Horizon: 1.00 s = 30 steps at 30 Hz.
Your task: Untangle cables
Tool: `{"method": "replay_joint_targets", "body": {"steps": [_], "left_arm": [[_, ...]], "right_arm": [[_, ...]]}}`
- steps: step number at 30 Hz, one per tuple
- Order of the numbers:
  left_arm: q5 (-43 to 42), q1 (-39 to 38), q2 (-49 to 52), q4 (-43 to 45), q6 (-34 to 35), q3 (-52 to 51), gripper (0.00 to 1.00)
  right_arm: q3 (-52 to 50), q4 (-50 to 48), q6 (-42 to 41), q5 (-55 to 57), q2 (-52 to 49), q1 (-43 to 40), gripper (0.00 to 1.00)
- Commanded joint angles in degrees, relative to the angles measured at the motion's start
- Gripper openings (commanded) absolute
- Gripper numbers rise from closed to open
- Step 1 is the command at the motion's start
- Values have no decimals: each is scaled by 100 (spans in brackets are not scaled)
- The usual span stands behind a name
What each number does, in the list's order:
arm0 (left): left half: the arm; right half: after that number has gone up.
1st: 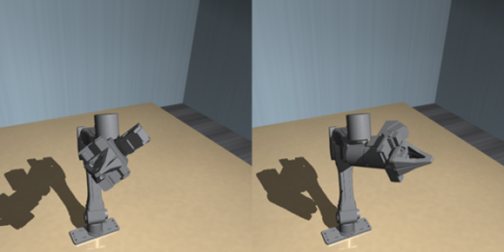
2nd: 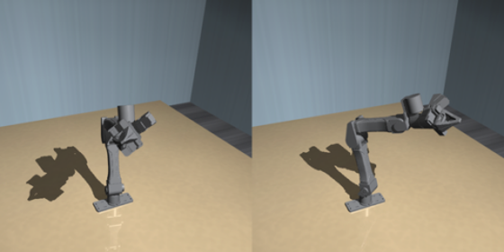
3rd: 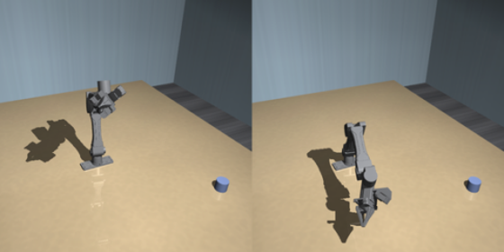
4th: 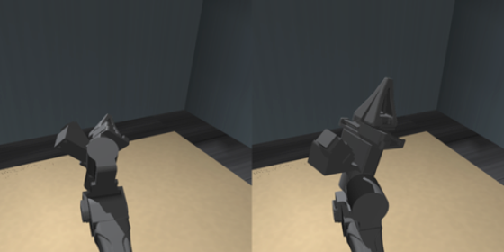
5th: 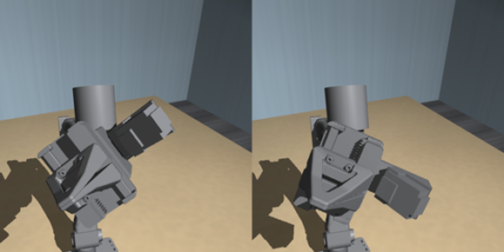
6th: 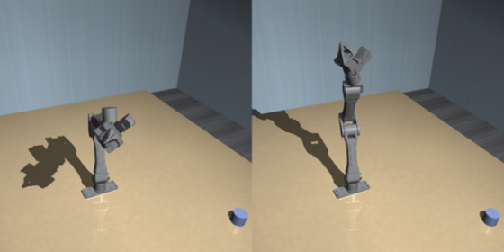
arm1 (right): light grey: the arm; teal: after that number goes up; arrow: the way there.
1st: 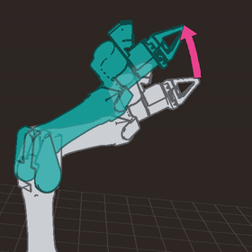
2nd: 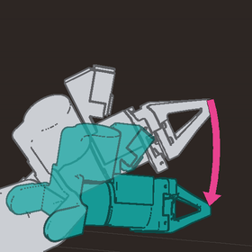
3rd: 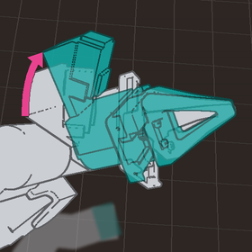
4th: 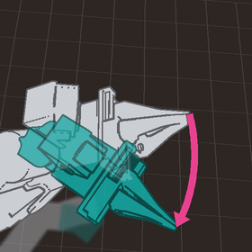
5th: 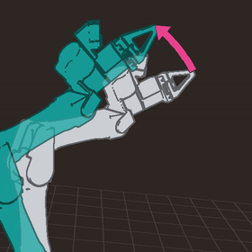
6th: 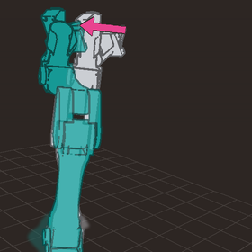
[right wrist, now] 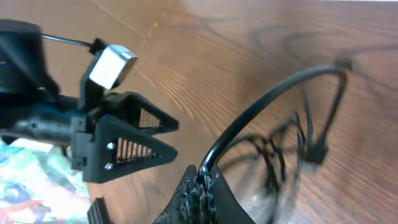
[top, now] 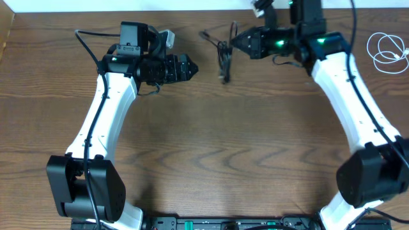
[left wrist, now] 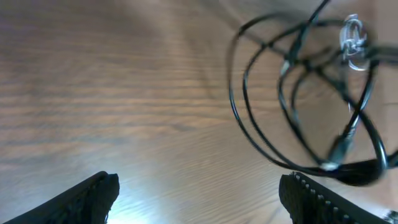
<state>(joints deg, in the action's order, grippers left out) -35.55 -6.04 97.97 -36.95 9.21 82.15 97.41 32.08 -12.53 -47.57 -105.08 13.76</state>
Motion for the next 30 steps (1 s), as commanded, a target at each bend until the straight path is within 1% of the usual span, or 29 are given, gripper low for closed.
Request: {"method": "replay_joint_targets", "body": {"steps": [1, 6, 10, 15, 16, 18, 30], "left_arm": [[-520, 17, 59, 216, 146, -72, 88], [-1266, -37, 227, 846, 387, -72, 88], [-1550, -210, 461, 1327, 903, -72, 88], [-1700, -466, 658, 1646, 1421, -72, 90], [-1698, -514, 678, 1718, 1523, -72, 94], [-1700, -610, 684, 1956, 1775, -72, 96], [-1692, -636, 686, 2852, 3285, -72, 97]], "right_arm": [[57, 52, 13, -343, 74, -74, 1], [57, 72, 13, -557, 70, -103, 1], [57, 79, -26, -553, 70, -103, 1], [57, 96, -26, -549, 70, -142, 1], [57, 98, -26, -549, 70, -151, 1], [57, 101, -26, -551, 70, -157, 1], [55, 247, -24, -487, 70, -170, 1]]}}
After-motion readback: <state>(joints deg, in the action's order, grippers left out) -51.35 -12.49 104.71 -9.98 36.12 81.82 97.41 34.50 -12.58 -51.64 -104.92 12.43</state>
